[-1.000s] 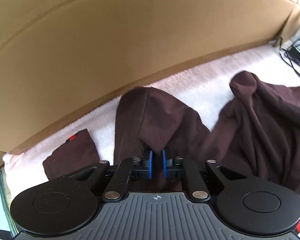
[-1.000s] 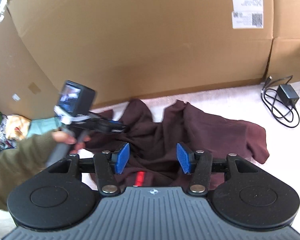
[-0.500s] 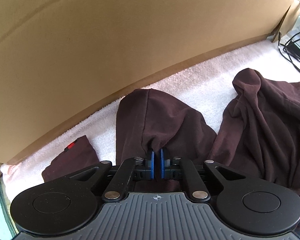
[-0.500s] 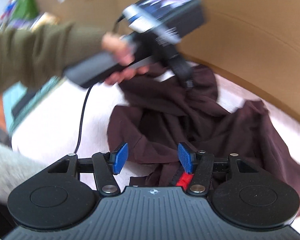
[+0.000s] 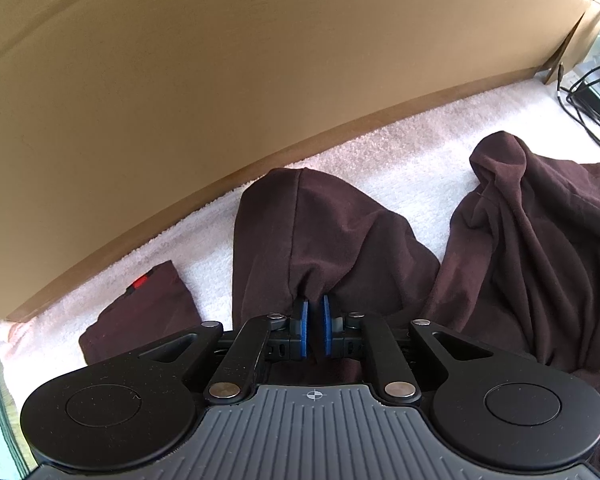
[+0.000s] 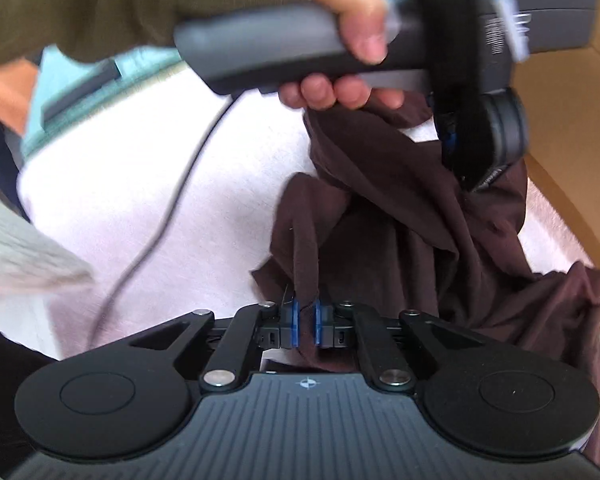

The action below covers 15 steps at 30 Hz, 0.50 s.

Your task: Fold clothes

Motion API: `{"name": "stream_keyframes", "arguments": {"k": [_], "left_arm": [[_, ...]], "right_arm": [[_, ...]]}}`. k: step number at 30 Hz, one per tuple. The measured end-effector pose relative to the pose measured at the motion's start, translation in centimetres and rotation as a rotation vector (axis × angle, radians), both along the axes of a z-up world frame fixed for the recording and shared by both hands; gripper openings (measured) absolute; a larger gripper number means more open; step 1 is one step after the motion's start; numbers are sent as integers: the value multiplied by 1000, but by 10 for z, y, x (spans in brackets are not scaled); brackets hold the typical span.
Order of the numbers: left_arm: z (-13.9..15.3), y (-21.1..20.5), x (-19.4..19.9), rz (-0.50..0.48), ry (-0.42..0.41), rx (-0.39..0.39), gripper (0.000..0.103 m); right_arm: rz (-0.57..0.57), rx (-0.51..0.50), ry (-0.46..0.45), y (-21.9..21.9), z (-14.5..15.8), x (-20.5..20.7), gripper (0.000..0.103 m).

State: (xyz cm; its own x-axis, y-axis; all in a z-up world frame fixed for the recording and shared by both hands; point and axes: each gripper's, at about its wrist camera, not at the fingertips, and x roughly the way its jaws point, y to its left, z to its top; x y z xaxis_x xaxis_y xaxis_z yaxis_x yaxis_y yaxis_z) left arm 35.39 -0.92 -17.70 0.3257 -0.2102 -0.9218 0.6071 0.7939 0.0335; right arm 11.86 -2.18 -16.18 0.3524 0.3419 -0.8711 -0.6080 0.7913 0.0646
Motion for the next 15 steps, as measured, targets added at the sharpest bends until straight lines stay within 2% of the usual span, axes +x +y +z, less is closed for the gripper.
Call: {"name": "stream_keyframes", "arguments": {"k": [5,7,11,13,15], "left_arm": [[3,6,-8,11,17,-14,6],[5,8,-17,3,19,-18,10],[10,10,-35,-10,18,-33,11],[14,10,-44,-6,14,-46,19],[18,11,-52,0,15,-63,22]], "right_arm": [[-25,158,46,-27,39,-28,8],[-35,192,64,-40,48,-40,8],[-56,256,101,-65,67,-63,8],[-67,287,119,-78,76,-75,8],[-81,312,137,-91,84,-85,8]]}}
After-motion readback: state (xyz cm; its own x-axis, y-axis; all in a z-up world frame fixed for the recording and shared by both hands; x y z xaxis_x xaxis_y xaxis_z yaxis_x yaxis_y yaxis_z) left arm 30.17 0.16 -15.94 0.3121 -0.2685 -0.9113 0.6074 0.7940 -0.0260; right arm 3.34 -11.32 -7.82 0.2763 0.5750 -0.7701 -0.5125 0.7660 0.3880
